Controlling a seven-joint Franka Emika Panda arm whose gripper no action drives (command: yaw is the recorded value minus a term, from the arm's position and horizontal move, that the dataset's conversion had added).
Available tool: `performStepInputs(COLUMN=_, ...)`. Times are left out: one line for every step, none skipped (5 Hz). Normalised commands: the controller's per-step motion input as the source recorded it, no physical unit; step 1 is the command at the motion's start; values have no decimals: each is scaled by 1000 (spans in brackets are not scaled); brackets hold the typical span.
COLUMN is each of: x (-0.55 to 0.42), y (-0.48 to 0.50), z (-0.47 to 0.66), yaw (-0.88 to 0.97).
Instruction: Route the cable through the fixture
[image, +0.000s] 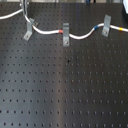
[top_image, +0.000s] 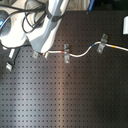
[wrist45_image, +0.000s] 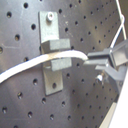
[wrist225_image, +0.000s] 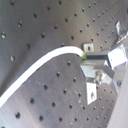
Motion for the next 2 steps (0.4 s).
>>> performStepInputs(x=-28, y=143, z=455, yaw=137)
performStepInputs(x=-27, y=147, z=273, yaw=66)
